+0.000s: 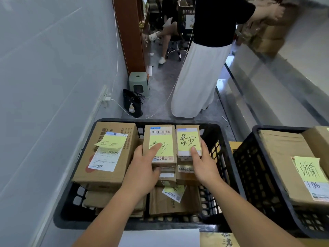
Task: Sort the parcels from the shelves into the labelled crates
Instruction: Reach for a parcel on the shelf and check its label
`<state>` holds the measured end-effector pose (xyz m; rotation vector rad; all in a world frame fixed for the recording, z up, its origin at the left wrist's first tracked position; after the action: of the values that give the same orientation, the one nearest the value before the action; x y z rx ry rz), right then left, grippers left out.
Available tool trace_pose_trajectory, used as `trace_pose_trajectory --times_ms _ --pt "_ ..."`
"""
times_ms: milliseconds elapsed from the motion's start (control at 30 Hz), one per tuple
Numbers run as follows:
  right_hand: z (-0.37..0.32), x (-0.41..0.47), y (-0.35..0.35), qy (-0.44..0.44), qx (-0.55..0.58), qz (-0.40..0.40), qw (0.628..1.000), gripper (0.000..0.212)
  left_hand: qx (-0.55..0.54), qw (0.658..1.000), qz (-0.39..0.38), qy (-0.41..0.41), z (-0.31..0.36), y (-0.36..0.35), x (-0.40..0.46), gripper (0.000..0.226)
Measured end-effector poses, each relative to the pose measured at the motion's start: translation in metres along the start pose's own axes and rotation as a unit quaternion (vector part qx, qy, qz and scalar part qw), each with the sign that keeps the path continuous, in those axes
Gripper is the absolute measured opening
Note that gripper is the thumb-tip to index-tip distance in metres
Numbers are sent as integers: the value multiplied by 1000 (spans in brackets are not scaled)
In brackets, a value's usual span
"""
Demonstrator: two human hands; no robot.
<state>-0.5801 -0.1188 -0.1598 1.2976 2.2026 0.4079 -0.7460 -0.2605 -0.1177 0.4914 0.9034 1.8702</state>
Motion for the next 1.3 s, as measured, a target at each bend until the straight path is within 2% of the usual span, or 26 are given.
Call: trace_pose_trajectory --times_ms 200,300,367,533,633,1000,1300 --pt "-8 -3 3 9 -27 0 1000 59 75 997 -9 2 5 4 1 79" --pt "-11 -7 8 29 -89 18 995 70 114 993 -13 3 11 8 -1 79" --pt "-15 -14 13 41 -155 25 987 75 134 991 -13 -7 14 10 -2 80" --pt "-31 -46 33 81 -312 55 945 72 184 982 -6 -47 30 12 -9 83" --pt "-32 -66 47 96 -354 61 928 69 196 977 -7 -79 44 9 -18 81" --pt "21 -168 144 72 -365 109 922 69 234 950 -16 -207 148 -43 -91 82" --pt "140 -322 274 -23 -348 155 924 69 236 918 -59 -313 293 -156 -203 80"
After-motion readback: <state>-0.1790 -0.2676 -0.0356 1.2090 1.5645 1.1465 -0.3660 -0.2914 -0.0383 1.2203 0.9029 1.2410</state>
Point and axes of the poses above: each hand's wrist, its own x-axis towards the middle knuckle, its own y-axis out of the back of the hand, z = x × y, the point moved 2 cm from there along x, towards the middle knuckle, and after that the axes turned 4 degrees about -y, right-handed, at the moved point
